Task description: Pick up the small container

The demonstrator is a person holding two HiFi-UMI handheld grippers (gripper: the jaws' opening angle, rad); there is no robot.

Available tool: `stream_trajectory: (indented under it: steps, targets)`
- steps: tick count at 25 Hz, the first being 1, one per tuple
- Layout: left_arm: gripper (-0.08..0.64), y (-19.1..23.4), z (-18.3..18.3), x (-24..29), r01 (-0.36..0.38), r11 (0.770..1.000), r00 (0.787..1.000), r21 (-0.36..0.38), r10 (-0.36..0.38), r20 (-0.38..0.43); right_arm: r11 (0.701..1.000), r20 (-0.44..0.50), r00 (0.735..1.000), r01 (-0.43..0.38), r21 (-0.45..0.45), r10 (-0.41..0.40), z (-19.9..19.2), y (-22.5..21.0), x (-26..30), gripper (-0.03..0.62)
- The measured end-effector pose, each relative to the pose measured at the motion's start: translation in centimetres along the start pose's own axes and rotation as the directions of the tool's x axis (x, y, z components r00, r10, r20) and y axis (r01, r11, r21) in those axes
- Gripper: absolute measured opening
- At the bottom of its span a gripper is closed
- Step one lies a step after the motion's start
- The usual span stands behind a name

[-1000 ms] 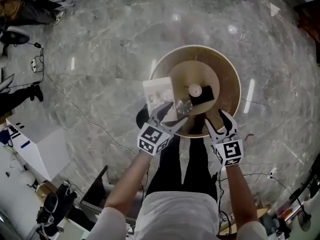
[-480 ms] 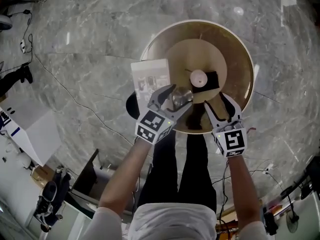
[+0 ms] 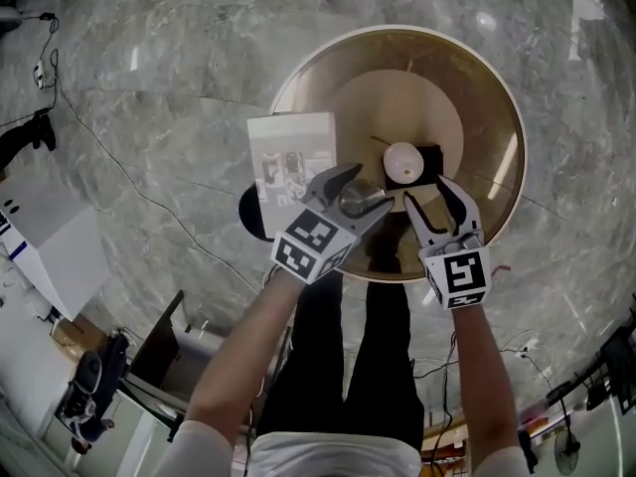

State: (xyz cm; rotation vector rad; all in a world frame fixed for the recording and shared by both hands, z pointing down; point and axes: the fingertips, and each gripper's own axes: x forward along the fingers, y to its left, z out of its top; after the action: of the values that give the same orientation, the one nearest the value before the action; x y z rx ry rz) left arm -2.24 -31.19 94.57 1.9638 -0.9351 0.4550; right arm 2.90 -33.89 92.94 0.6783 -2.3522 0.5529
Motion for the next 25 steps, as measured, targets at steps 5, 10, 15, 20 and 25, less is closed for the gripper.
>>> stream_trajectory:
  steps: [5,10,15,20,25]
  targets:
    - [0.314,1.8,-0.7,0.6,0.010,0.996,1.000,-0.092,-0.008,0.020,1.000,0.000,1.000,-0.017,-0.006,0.017,-1.3,-0.4,2.7,0.212]
    - [0.314,3.0,-0.9,1.1,0.027,0.987,0.999,-0.158,-0.020,0.046,0.999,-0.013,0.999,-0.035,-0.039,0.034,-2.6,-0.1,4.7,0.213]
    - [0.318,3.8,-0.6,1.7,0.040,0.983,0.998,-0.178,-0.031,0.055,0.997,0.009,1.000,-0.006,-0.079,0.007,-2.8,-0.4,5.9,0.212]
    - [0.318,4.1,-0.1,1.9,0.071,0.970,0.995,-0.232,-0.052,0.089,0.974,0.076,0.997,0.032,-0.226,-0.015,-2.0,0.3,5.9,0.159]
    - [0.325,3.3,0.1,2.1,0.215,0.898,0.974,-0.384,-0.166,0.157,0.982,0.059,0.998,0.034,-0.186,-0.023,-2.1,0.3,5.8,0.152]
